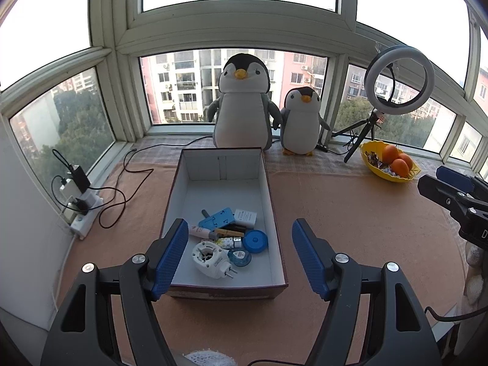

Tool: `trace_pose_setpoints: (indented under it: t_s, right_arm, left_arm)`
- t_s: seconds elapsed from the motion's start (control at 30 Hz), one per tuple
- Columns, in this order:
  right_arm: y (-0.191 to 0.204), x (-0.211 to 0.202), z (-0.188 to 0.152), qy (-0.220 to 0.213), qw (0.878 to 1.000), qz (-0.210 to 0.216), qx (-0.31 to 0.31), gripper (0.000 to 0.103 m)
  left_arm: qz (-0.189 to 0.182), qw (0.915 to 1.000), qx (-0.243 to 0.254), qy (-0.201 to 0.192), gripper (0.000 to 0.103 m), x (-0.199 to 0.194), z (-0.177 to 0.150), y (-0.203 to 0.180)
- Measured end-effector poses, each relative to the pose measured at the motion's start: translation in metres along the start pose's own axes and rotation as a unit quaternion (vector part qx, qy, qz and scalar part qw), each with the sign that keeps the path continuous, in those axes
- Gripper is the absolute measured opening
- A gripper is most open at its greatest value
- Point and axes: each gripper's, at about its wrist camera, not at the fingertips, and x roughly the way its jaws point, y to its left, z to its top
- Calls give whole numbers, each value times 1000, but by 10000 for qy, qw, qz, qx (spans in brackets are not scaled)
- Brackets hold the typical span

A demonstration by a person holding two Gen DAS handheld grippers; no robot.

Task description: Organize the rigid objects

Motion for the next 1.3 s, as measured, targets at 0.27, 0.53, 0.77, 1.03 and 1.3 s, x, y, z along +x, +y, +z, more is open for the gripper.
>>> trace_pose_setpoints:
  t_s: [0.27, 0.53, 0.77, 1.03, 1.3]
  right_arm:
    - [6, 13, -5, 175, 9998, 101, -70, 68]
    - [9, 20, -5, 262, 9994, 171, -110, 68]
    - [12, 25, -5, 306, 9992, 195, -153, 68]
    - [14, 28, -6, 335, 9991, 198, -156, 68]
    - [13, 30, -7, 365, 9990, 188, -154, 68]
  left_arm:
    - [65, 9998, -30, 188, 71, 9, -5, 2]
    - [91, 9997, -64, 231, 71, 12, -4, 4]
    - [84, 9995, -136, 283, 71, 15, -3, 8]
    - [77, 9994, -152, 302, 74, 16, -2, 9]
    - [170, 9994, -107, 273, 79, 18, -2, 9]
